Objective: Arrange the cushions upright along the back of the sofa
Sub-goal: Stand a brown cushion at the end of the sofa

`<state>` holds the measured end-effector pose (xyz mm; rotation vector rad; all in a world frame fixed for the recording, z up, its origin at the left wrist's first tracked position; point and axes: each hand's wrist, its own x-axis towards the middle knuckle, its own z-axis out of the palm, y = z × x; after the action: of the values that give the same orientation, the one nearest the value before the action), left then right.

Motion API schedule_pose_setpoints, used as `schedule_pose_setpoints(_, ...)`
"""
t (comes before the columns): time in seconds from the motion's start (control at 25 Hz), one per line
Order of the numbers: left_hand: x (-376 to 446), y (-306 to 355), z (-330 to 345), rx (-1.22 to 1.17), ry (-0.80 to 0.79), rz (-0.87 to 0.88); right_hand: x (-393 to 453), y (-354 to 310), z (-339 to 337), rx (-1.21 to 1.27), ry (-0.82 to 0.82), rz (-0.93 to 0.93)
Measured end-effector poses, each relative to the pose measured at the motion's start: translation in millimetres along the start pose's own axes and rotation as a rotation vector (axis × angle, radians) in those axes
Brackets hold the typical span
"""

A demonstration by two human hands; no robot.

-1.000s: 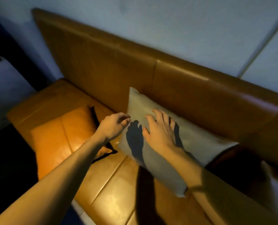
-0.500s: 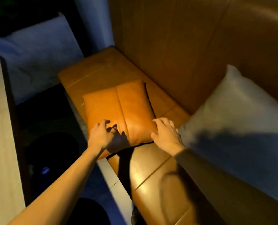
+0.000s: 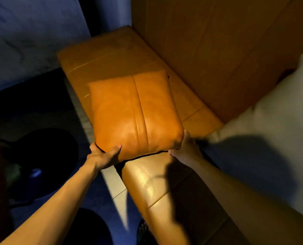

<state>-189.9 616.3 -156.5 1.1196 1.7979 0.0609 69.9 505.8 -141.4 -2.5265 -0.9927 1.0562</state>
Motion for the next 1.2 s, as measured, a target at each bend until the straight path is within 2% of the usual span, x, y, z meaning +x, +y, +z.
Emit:
schedule_pose_setpoints(0.08, 1.4, 11.0, -13.7, 0.057, 0.069, 0.009, 0.0, -9.0, -8.5, 0.050, 0.046, 0.010)
schedule_pose_setpoints(0.16, -6.1, 33.3, -32.5, 0.082, 0.114, 0.078, -7.4, -23.2, -27.8, 0.045, 0.013, 0.023)
schedule_pose_setpoints(0.32, -77.2, 110.9, -60.1, 0.220, 0.249, 0.332, -33.6, -55.1, -76.6, -0.059, -0.048, 0.025)
schedule_pose_setpoints(0.48, -141.8, 180.6, -55.3, 0.384, 0.497, 0.621, -58.5, -90.0, -115.5, -0.049, -0.131, -0.206)
schedule_pose_setpoints(0.68, -203.8, 234.8, -30.0, 0.553, 0.606, 0.909, -94.1, -126.5, -145.2, 0.168, 0.024, -0.509)
schedule_pose_setpoints(0.76, -221.0, 246.7, -19.0, 0.592, 0.575, 0.934, -102.6, -133.7, -155.8, 0.199, 0.038, -0.565)
schedule_pose_setpoints(0.88, -228.6, 262.8, -12.1, 0.631, 0.443, 0.853, -103.3, -117.4, -164.4, 0.301, 0.070, -0.534)
schedule_pose_setpoints(0.92, -227.8, 267.3, -12.4, 0.561, 0.306, 0.815, -101.0, -106.4, -167.8, 0.353, 0.084, -0.505)
schedule_pose_setpoints(1.0, -226.2, 274.0, -11.5, 0.223, -0.101, 0.684, -96.8, -80.5, -179.2, 0.392, 0.121, -0.434)
schedule_pose_setpoints(1.04, -223.1, 274.1, -10.9, 0.135, -0.222, 0.655, -95.6, -69.5, -184.7, 0.386, 0.130, -0.422)
schedule_pose_setpoints(1.08, -217.7, 273.8, -10.0, 0.153, -0.238, 0.694, -96.9, -59.9, -190.8, 0.382, 0.127, -0.433)
schedule_pose_setpoints(1.2, -189.6, 274.9, -14.8, 0.514, -0.033, 0.902, -100.6, -39.0, -209.1, 0.402, 0.164, -0.512)
